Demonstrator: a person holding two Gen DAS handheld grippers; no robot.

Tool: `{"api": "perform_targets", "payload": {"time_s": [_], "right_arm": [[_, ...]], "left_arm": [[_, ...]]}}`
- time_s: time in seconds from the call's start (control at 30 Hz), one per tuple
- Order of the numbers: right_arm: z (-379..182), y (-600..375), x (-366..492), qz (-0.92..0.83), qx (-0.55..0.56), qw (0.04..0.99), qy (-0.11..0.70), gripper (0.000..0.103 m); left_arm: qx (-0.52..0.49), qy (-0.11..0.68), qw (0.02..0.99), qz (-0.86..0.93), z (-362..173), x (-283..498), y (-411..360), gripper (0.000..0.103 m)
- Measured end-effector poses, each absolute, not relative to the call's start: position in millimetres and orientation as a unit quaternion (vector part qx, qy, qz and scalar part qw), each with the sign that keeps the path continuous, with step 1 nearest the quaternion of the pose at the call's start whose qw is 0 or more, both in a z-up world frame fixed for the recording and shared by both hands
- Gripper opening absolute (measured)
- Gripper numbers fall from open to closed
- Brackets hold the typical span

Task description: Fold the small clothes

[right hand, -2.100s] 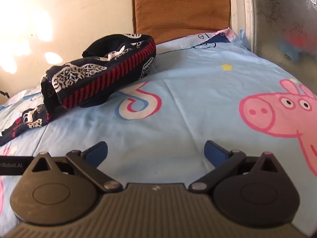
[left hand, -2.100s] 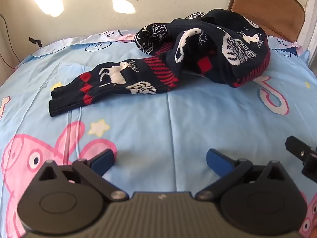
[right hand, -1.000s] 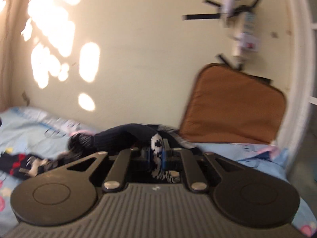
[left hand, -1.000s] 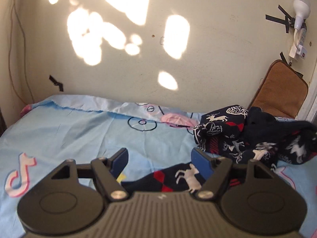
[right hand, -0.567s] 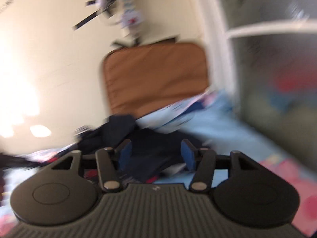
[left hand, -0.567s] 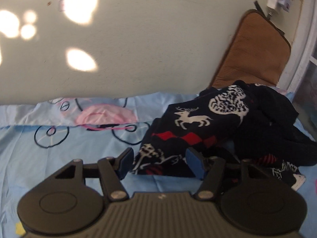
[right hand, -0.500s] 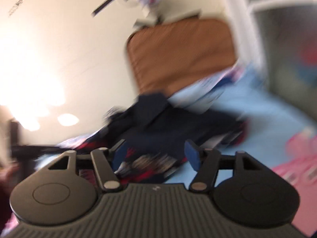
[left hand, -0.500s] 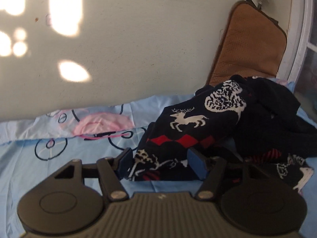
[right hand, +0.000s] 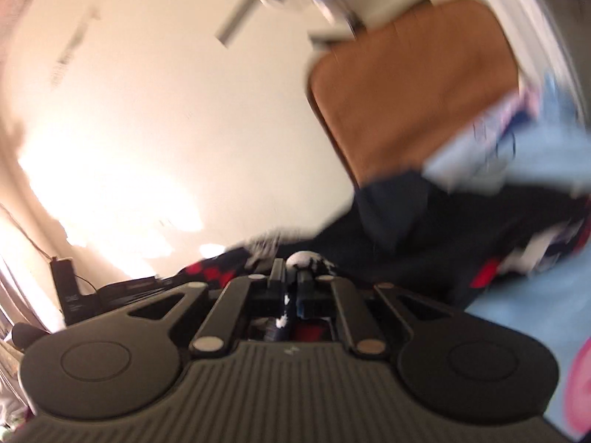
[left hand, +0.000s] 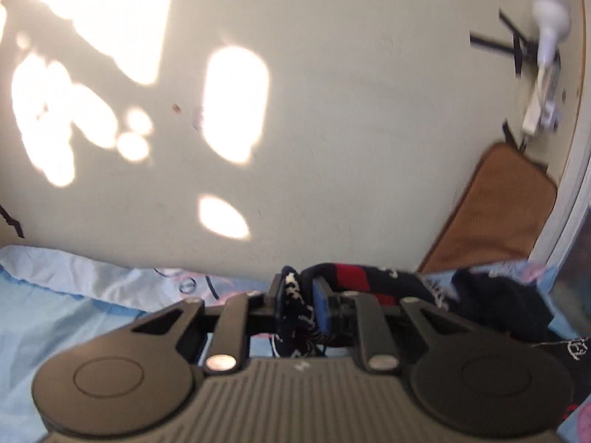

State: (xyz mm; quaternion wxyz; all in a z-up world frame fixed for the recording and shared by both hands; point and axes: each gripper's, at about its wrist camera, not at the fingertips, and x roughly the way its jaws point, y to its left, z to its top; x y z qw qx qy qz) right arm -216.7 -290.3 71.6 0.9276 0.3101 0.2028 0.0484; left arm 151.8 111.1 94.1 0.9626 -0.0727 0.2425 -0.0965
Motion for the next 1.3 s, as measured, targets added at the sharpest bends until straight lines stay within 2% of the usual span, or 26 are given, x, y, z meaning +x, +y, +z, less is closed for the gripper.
{"api": "perform_targets", "payload": {"time_s": [0.07,0.1,0.13,0.23,0.3,0.4,0.53,0.57,0.6,0.67,0.77,0.8,0.9,0.93,1.0,1.03,1.07,1.1,1.17,1.3], "right_arm": [[100.1,-299.5,-231.8,0.038,0.306,0.937,0.162,0.008],[109.2,-302.7,-236.7,0.031,0.308,0.939,0.148,0.008],[118.7,-309.8,-242.8,0.024,0.312,0.940,0.132,0.008],[140.4,-320.3,-253.6,0.000,0.323,0.942,0.095,0.008],[144.7,-325.5,-258.7,-0.015,0.323,0.942,0.093,0.008],[131.8,-327.5,-254.3,-0.038,0.317,0.938,0.132,0.010],[113.4,-326.5,-261.4,-0.104,0.330,0.925,0.159,0.012],[110.2,-328.4,-262.8,-0.110,0.340,0.920,0.161,0.013],[107.8,-327.1,-263.4,-0.116,0.343,0.917,0.165,0.013],[115.7,-323.6,-265.9,-0.141,0.307,0.924,0.177,0.015],[124.9,-309.5,-273.6,-0.157,0.267,0.931,0.195,0.015],[129.2,-311.6,-279.1,-0.159,0.271,0.929,0.196,0.018],[133.1,-321.2,-291.7,-0.228,0.259,0.923,0.168,0.052],[133.4,-324.3,-294.5,-0.234,0.263,0.921,0.165,0.052],[142.1,-321.9,-285.3,-0.220,0.222,0.937,0.155,0.053],[147.7,-306.4,-270.8,-0.195,0.179,0.951,0.158,0.055],[147.3,-289.0,-261.3,-0.154,0.123,0.965,0.173,0.058],[147.1,-269.1,-242.6,-0.117,0.087,0.971,0.188,0.065],[129.1,-236.5,-187.7,-0.013,0.048,0.970,0.237,0.067],[73.9,-175.3,-128.3,0.090,-0.030,0.934,0.345,0.065]], "left_arm": [[-0.114,0.226,0.963,-0.098,122.0,126.0,147.2,0.015],[-0.131,0.213,0.964,-0.092,136.5,109.6,167.5,0.006],[-0.134,0.187,0.971,-0.069,151.2,87.8,186.8,0.002],[-0.129,0.099,0.987,0.005,186.9,19.1,239.3,0.002],[-0.127,0.082,0.987,0.048,198.8,-21.2,268.1,0.002],[-0.093,0.114,0.986,0.075,189.4,-44.1,274.2,0.002],[-0.048,0.190,0.981,-0.006,147.8,-29.6,225.4,0.006],[-0.031,0.202,0.978,-0.035,137.4,-24.5,206.3,0.016],[-0.012,0.212,0.975,-0.062,124.8,-19.2,188.4,0.035],[0.031,0.222,0.968,-0.108,102.0,-8.2,147.4,0.061],[0.102,0.249,0.949,-0.164,56.6,6.8,85.2,0.065],[0.119,0.263,0.942,-0.169,42.7,14.5,72.9,0.065],[0.172,0.300,0.924,-0.162,-2.7,36.2,45.1,0.069],[0.192,0.313,0.917,-0.157,-18.6,36.8,37.9,0.069],[0.217,0.313,0.912,-0.150,-35.4,40.0,31.8,0.060],[0.222,0.298,0.916,-0.149,-36.0,39.2,31.9,0.052],[0.223,0.300,0.916,-0.147,-35.1,42.0,31.2,0.032],[0.214,0.306,0.917,-0.139,-30.3,47.9,33.0,0.022],[0.182,0.306,0.925,-0.131,-19.0,58.6,39.3,0.017],[0.127,0.282,0.945,-0.105,11.2,73.3,58.8,0.015]]}}
